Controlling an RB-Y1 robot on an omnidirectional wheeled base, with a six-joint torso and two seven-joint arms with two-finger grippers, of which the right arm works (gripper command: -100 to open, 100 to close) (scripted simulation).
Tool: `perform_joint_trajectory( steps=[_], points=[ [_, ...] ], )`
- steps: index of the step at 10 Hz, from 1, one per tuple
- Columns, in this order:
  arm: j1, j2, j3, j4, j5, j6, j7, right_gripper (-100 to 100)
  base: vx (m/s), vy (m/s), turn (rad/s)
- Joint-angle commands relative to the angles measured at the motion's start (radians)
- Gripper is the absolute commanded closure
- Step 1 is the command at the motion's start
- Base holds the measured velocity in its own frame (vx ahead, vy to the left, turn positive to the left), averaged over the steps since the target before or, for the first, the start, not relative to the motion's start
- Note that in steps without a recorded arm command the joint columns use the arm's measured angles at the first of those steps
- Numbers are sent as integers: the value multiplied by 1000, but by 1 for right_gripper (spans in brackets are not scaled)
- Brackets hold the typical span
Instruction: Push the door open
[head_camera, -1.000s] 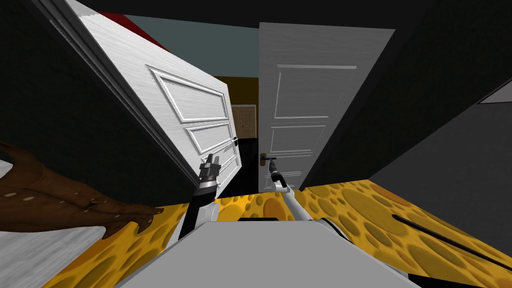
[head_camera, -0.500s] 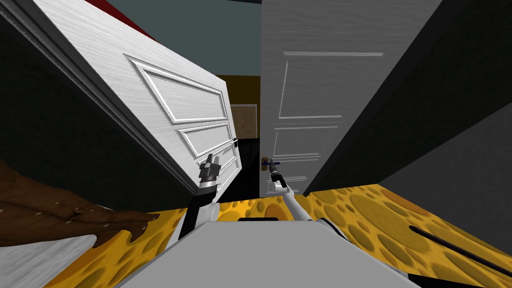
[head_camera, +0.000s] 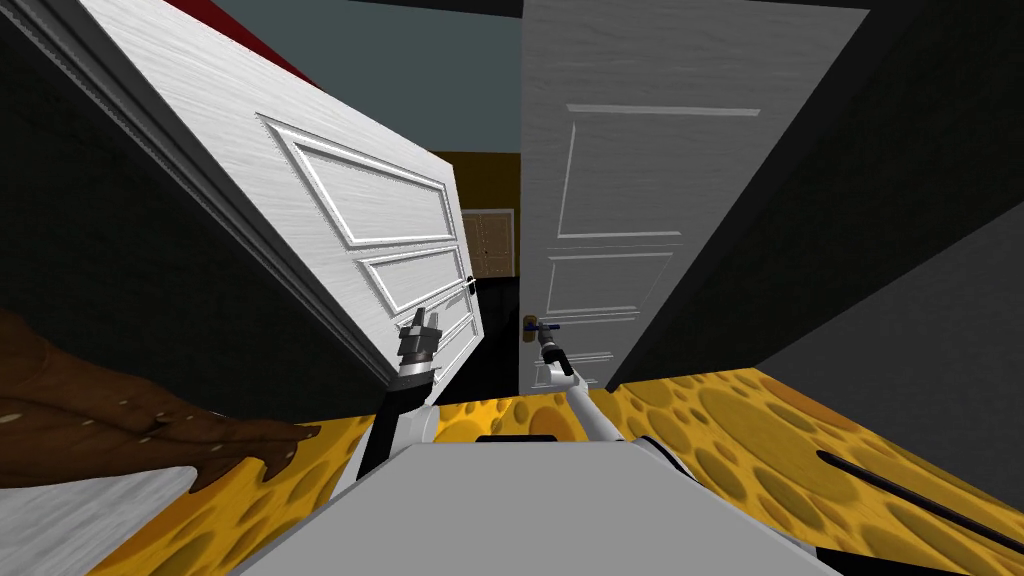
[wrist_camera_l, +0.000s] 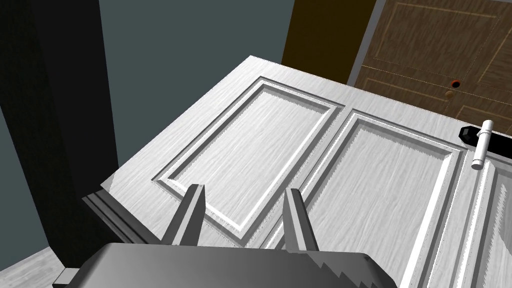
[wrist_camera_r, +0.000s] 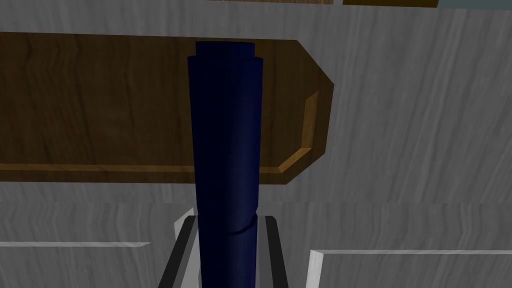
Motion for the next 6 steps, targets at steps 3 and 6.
perform_joint_trajectory(
  steps=[3,6],
  points=[
    [-2,-9,-18,5,-2,-1,3,100,89,40,-26],
    [-5,-22,-48,13,-5,-4,8,100,182,70,-50]
  ],
)
